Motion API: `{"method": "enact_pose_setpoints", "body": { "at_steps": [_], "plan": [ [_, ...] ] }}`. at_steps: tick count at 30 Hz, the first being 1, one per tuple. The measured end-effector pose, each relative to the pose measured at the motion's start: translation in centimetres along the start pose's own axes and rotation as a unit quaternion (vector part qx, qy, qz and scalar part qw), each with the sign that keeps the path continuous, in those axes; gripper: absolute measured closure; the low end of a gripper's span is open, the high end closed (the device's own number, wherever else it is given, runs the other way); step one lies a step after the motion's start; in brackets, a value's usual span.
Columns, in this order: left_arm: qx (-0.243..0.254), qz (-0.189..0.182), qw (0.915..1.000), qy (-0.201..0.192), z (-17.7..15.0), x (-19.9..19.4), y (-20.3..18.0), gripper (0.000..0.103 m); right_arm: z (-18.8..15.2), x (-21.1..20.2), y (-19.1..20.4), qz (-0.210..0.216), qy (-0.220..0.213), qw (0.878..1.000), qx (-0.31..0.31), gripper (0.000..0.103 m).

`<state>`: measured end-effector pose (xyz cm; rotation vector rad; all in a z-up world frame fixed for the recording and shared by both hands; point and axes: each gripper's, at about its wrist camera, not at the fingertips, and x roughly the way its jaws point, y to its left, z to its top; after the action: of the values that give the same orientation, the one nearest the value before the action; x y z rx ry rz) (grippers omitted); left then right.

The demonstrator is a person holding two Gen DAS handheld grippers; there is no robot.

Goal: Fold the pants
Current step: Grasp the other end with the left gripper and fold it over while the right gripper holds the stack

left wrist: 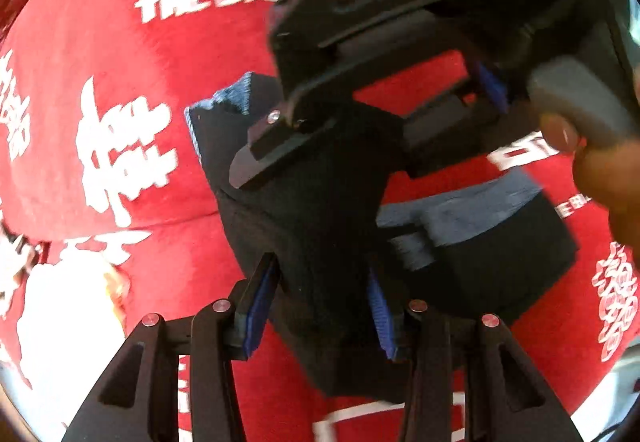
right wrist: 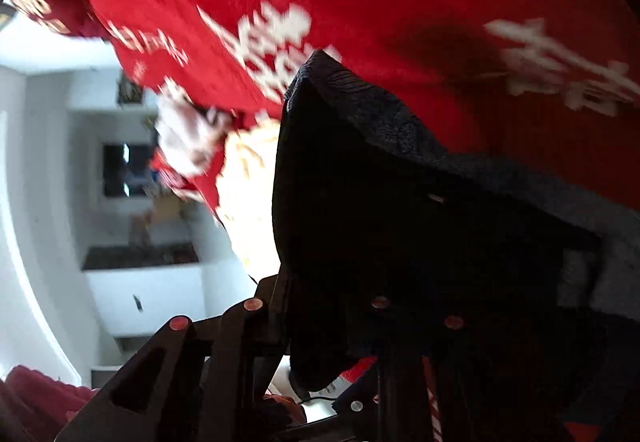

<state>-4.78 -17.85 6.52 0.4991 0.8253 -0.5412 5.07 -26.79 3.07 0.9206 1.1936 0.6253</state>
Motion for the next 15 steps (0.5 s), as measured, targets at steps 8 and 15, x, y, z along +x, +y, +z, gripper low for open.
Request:
{"method": "enact_pose_setpoints", "body": {
  "at_steps": [8,15],
  "plan": [
    [0.064,-0.054,0.9964,0.007,2.5,0.5,-10.8,0.058,-5.7,-12.1,-6.9,0.033,-0.1,0.993,0.044,0.079],
    [0.118,-0.082,0.9888,0.041,2.2,2.5,-18.7,0.058,-10.9,-18.0,-14.9,0.043,-0.152,0.981,0.11,0.079]
  ]
}}
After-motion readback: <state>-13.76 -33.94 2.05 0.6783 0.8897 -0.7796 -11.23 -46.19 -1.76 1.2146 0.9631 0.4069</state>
